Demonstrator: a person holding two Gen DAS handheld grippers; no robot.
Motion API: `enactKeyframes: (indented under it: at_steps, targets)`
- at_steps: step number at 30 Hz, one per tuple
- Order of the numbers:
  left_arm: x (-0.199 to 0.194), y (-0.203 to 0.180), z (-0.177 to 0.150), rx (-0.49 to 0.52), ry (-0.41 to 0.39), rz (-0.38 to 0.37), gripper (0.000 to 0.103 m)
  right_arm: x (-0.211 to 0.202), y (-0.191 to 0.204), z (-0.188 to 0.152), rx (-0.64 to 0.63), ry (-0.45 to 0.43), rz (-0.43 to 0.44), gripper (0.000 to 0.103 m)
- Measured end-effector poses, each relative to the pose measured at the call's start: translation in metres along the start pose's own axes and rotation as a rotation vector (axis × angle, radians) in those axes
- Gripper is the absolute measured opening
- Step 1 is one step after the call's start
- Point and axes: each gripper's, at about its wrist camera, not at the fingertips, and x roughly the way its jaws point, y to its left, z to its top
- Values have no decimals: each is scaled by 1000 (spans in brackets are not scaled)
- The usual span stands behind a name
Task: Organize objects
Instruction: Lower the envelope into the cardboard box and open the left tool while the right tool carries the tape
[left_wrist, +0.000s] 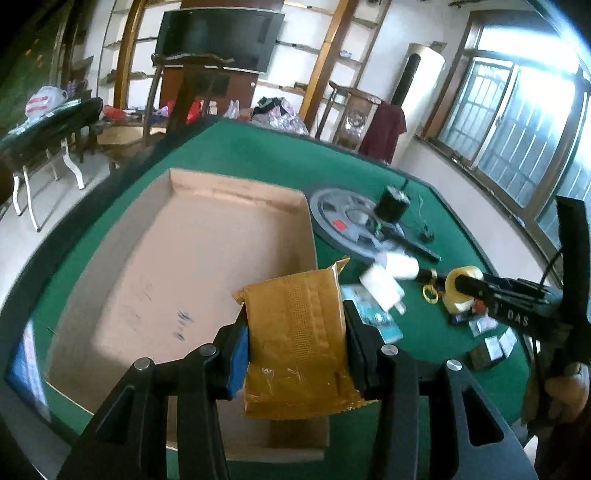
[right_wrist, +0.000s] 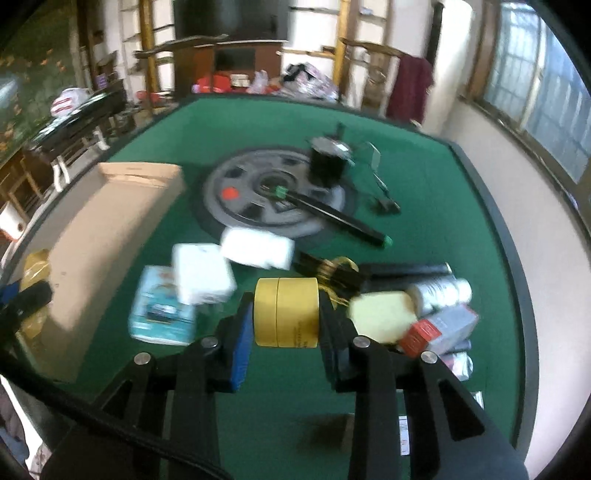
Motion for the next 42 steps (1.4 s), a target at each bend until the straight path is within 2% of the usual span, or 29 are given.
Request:
enactKeyframes:
  at_steps: [4,6,9,12,19,24,33,37,42]
  targets:
    - [-4,11,26,-3,-8,-3,39,-6,33,27,-22,-21,112,29]
    - [0,14,42,19,-11,20,39,-3,47,42,-20,-18,178,29]
    - [21,21,68,45,8,66,39,11,73,64,-23,-9,263,30]
    - [50,37,85,26,62,75,39,39,95,80,-13,25,317,30]
    - [118,80,96,-116,162,77,39,96,123,94,-12,47,259,30]
    - [143,91,92,-156,196,95,39,120,125,95,-2,71,229,30]
    - [157,92,92,-191,214,100,41,143,125,92,22,118,180,30]
    - [156,91,92,-184,219,108,48,143,128,92,-9,103,151,30]
    - [151,93,93,-203,217,112,49,137,129,92,-30,81,135,30]
